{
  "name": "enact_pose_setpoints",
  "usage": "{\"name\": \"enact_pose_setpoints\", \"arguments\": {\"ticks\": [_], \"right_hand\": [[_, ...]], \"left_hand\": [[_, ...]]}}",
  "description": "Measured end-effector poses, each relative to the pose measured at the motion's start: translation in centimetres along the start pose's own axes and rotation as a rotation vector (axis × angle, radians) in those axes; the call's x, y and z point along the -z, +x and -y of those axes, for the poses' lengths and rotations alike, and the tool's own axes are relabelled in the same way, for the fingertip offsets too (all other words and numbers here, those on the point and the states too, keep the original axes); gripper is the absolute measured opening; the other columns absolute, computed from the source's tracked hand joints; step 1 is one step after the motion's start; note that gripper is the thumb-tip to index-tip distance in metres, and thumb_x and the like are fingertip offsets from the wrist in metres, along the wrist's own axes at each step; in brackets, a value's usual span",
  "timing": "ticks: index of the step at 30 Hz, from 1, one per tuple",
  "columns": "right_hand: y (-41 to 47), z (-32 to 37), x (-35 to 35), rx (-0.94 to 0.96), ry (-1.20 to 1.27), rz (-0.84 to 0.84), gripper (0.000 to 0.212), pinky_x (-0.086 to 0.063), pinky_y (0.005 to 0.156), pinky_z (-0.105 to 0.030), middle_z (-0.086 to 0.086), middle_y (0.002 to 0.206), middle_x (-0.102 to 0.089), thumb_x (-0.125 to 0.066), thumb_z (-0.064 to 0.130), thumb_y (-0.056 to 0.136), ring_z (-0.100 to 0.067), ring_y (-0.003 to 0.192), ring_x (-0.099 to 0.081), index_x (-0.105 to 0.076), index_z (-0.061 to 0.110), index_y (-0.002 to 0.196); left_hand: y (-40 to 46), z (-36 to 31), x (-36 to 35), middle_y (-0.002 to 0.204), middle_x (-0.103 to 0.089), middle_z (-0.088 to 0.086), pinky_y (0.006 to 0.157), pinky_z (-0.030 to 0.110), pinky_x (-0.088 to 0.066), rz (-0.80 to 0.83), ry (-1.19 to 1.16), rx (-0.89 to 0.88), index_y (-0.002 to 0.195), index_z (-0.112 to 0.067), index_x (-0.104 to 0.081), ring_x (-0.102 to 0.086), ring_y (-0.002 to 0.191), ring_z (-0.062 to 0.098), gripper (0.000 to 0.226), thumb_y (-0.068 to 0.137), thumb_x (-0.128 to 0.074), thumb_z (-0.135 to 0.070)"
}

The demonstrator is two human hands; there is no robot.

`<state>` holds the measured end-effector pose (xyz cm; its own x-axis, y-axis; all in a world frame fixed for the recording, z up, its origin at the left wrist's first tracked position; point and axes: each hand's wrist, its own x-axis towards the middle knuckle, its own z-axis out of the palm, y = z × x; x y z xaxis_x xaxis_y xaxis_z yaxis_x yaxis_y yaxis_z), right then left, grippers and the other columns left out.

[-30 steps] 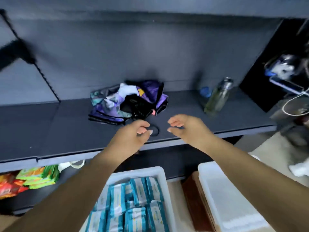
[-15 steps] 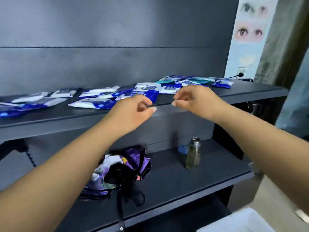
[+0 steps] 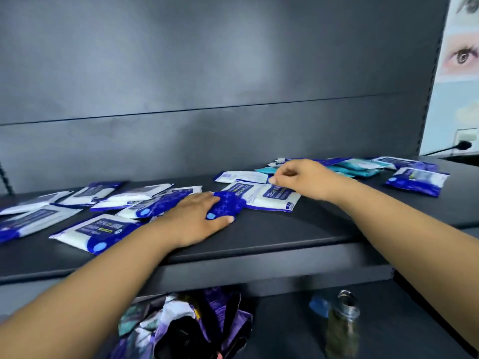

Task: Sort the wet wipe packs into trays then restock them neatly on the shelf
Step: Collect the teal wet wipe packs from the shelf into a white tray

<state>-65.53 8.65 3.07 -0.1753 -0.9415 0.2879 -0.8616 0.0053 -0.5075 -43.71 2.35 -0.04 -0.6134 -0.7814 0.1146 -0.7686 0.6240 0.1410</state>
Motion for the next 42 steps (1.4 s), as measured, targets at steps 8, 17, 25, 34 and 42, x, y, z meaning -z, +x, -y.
{"name": "enact_pose_setpoints", "arguments": {"ticks": [8, 17, 25, 34, 42], "right_hand": [[4.8, -1.7, -0.8, -0.069, -0.095, 0.314, 0.056, -0.035, 0.098, -0.028, -0.002, 0.121, -0.058, -0.035, 0.057, 0.092, -0.02, 0.114, -0.051, -0.059, 0.014, 0.118], [8.0, -4.6, 1.2, -0.077, -0.072, 0.15, 0.045, -0.039, 0.078, -0.029, -0.011, 0.099, -0.061, -0.039, 0.041, 0.097, -0.024, 0.089, -0.055, -0.061, 0.004, 0.11], [9.2, -8.6, 3.4, -0.222, 0.211, 0.103, 0.051, -0.032, 0.109, -0.039, -0.003, 0.122, -0.061, -0.032, 0.055, 0.093, -0.021, 0.116, -0.053, -0.067, 0.02, 0.082], [8.3, -9.1, 6.1, -0.28, 0.003, 0.275, 0.061, -0.025, 0.097, -0.026, -0.006, 0.122, -0.06, -0.026, 0.051, 0.097, -0.015, 0.118, -0.051, -0.064, 0.005, 0.114], [7.7, -7.9, 6.4, -0.384, -0.18, 0.414, 0.059, -0.035, 0.051, -0.014, -0.007, 0.095, -0.061, -0.028, 0.049, 0.097, -0.011, 0.07, -0.052, -0.052, 0.003, 0.125]], "left_hand": [[2.3, 1.9, 0.9, 0.144, -0.04, -0.003, 0.108, 0.027, -0.026, -0.001, -0.054, 0.11, 0.135, -0.023, -0.045, -0.035, 0.132, 0.015, 0.052, 0.092, -0.037, -0.051], [8.9, -3.5, 2.0, 0.121, -0.061, 0.002, 0.093, 0.028, -0.039, -0.018, -0.209, 0.073, 0.122, -0.028, -0.055, -0.054, 0.112, 0.019, 0.04, 0.094, -0.038, -0.051], [18.1, -7.9, 0.5, 0.14, -0.047, 0.004, 0.104, 0.027, -0.032, 0.073, -0.129, -0.025, 0.136, -0.019, -0.046, -0.042, 0.127, 0.021, 0.045, 0.098, -0.035, -0.042], [19.8, -7.7, -0.9, 0.119, -0.055, -0.008, 0.1, 0.029, -0.037, 0.17, -0.194, -0.096, 0.119, -0.025, -0.058, -0.05, 0.113, 0.013, 0.061, 0.074, -0.05, -0.065], [20.4, -7.4, -0.6, 0.085, -0.056, -0.003, 0.069, 0.023, -0.038, 0.11, -0.253, -0.096, 0.084, -0.02, -0.056, -0.048, 0.078, 0.009, 0.026, 0.083, -0.059, -0.046]]}}
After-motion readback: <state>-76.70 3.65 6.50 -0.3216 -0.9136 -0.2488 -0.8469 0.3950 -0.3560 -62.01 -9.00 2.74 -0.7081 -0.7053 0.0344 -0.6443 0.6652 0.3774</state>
